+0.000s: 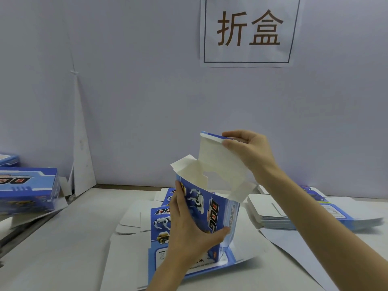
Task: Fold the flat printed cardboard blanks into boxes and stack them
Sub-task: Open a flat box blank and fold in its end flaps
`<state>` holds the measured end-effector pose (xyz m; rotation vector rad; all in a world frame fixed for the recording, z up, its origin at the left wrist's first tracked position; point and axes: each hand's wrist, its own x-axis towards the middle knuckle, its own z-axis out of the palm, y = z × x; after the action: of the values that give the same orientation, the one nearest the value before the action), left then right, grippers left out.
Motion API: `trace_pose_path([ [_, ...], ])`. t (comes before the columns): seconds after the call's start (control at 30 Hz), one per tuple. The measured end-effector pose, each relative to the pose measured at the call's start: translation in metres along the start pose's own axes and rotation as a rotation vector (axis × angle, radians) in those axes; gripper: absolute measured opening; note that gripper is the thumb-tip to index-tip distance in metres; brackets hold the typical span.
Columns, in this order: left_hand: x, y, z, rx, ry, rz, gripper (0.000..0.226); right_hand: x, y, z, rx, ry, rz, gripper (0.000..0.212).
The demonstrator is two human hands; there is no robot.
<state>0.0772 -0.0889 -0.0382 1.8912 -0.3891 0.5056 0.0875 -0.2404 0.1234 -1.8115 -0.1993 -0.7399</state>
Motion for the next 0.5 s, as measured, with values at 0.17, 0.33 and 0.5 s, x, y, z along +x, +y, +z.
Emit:
trace_pose_path([
  [0.17,-0.003,0.006,0.004,-0.017,0.032,-0.025,0.132,-0.007,-0.003,0.000,-0.096,0.018,-0.136,0.022],
  [0.33,-0.007,0.009,0.010,-0.099,0.163,-0.063,0.121,-0.032,0.014,-0.014,0.147,0.056,-0.055,0.045],
  [0.5,-0.005,-0.005,0.012,-0.241,0.092,-0.103,0.095,-0.097,0.079,-0.016,0.235,-0.023,0.103,0.060],
])
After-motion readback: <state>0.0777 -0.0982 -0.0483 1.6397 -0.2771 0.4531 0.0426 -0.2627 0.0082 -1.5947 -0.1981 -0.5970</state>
